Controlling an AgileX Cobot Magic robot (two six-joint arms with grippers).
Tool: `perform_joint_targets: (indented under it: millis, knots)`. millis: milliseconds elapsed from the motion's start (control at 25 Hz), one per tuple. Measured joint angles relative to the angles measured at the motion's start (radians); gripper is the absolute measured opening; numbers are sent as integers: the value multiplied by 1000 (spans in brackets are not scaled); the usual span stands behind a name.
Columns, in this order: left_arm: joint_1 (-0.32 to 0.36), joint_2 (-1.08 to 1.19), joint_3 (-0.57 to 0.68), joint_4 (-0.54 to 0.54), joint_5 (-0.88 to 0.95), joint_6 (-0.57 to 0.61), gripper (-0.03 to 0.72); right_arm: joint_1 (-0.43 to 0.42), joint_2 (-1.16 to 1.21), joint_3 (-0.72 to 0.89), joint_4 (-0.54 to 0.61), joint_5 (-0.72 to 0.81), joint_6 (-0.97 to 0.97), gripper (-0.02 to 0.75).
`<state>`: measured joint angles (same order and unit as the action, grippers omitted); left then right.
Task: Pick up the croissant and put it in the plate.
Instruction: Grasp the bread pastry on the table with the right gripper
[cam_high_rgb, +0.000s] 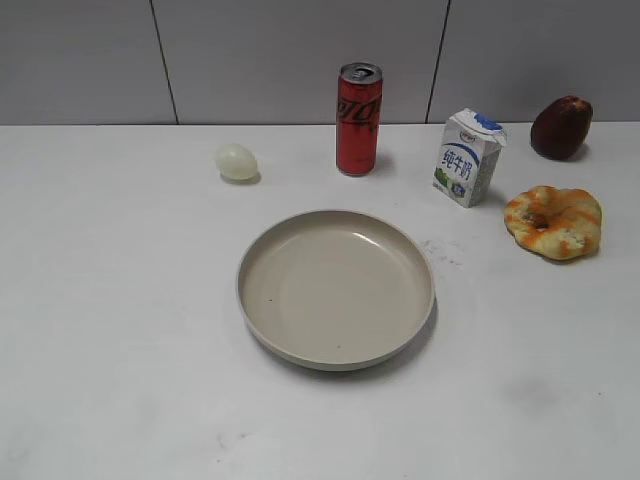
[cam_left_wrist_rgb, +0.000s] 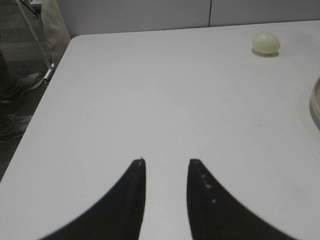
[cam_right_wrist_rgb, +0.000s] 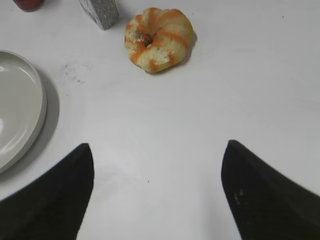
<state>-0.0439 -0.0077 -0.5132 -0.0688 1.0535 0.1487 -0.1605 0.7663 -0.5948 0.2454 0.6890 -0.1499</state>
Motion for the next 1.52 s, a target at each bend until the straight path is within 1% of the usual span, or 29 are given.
perform_joint_targets:
  millis: [280,520,680,880,1040,1200,1400,1520]
  knots:
    - [0,0,0,0,0,0,228,0,498,-231,4,40,-30,596]
    - [0,0,0,0,0,0,228,0,802,-420,5,41,-93,596]
    - [0,0,0,0,0,0,228,0,959,-562,2,46,-137,596]
    - [0,0,0,0,0,0,228,0,1100,-712,2,49,-204,648]
    - [0,0,0,0,0,0,228,0,1182,-783,2,63,-231,660]
    - [0,0,0,0,0,0,228,10,1241,-814,-16,69,-250,664]
    - [0,0,0,0,0,0,228,66,1296,-815,-64,54,-254,665]
    - [0,0,0,0,0,0,228,83,1320,-815,-70,25,-244,665]
